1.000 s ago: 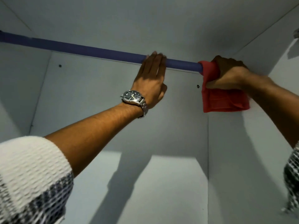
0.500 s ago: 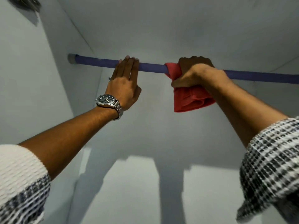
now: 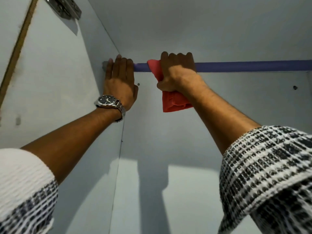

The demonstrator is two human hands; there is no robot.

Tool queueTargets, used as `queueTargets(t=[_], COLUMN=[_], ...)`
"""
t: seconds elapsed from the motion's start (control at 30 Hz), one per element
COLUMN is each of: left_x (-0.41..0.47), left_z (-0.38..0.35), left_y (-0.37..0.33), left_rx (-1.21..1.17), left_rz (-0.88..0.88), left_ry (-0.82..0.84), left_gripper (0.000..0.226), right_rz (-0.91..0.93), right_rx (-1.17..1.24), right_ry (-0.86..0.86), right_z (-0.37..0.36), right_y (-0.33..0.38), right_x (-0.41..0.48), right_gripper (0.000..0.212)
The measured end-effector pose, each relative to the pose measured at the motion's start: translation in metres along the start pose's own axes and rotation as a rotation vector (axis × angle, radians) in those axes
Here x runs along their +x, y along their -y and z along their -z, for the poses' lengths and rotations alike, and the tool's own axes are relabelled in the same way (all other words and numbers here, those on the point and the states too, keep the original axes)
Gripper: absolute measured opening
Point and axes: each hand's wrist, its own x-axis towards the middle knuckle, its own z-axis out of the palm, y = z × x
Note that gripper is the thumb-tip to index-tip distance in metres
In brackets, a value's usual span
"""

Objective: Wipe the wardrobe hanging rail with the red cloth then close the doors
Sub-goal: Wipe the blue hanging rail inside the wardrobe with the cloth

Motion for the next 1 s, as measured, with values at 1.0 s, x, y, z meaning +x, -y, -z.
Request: queueTargets(t=[1.0], left_x=[-0.011], left_z=[-0.019], left_y=[-0.117], left_rx=[-0.143], left_rz=[-0.061], left_ry=[-0.143], left_gripper=[0.091], right_rz=[0.200], right_rx=[-0.659], right_ry=[-0.831], right_z=[-0.079], right_y=[-0.137], right_x=[-0.048], right_gripper=[0.053])
